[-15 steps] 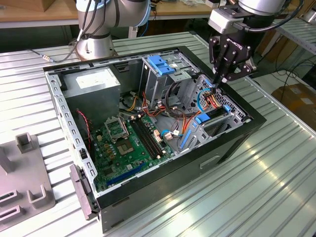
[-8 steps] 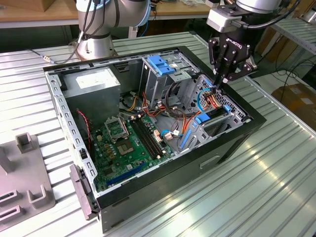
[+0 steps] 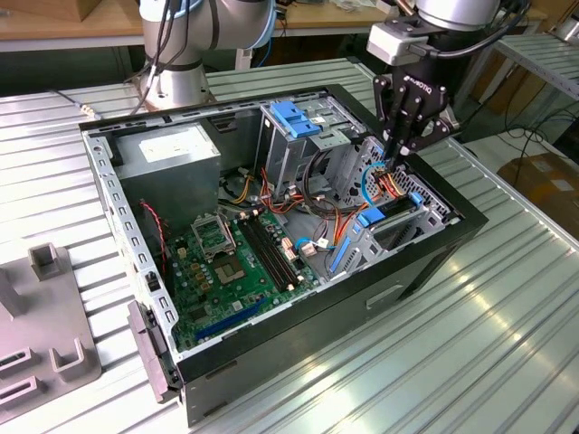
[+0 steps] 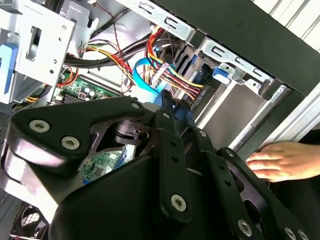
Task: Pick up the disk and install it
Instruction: 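Insert the second disk wire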
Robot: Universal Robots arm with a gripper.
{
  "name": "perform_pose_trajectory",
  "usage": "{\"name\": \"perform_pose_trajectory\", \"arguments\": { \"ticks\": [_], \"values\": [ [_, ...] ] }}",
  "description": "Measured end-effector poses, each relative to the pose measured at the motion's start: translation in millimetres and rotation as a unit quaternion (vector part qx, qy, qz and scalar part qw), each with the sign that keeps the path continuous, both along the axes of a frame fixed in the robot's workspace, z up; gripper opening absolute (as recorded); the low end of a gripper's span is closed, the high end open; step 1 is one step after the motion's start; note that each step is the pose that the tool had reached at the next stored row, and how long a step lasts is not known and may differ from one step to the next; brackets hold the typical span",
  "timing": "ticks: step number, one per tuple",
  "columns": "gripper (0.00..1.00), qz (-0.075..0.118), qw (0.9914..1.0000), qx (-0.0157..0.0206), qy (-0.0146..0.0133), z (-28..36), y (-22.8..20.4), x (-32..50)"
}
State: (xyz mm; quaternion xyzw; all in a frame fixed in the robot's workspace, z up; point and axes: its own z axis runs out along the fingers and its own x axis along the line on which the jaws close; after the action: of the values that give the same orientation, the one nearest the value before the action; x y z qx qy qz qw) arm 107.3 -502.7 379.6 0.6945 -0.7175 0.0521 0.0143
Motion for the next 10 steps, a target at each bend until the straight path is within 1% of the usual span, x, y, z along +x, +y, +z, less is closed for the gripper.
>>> {"name": "perform_pose_trajectory", "arguments": {
  "ticks": [2, 4, 6, 10],
  "values": [
    [0.24, 0.000, 1.00000, -0.0017, 0.0000, -1.9, 0.3, 0.0],
    [0.22, 0.000, 1.00000, -0.0020, 0.0000, -2.1, 0.2, 0.0],
    [0.10, 0.000, 1.00000, -0.0020, 0.0000, -2.2, 0.3, 0.0],
    [0.10, 0.000, 1.00000, -0.0024, 0.0000, -2.6, 0.3, 0.0]
  ]
}}
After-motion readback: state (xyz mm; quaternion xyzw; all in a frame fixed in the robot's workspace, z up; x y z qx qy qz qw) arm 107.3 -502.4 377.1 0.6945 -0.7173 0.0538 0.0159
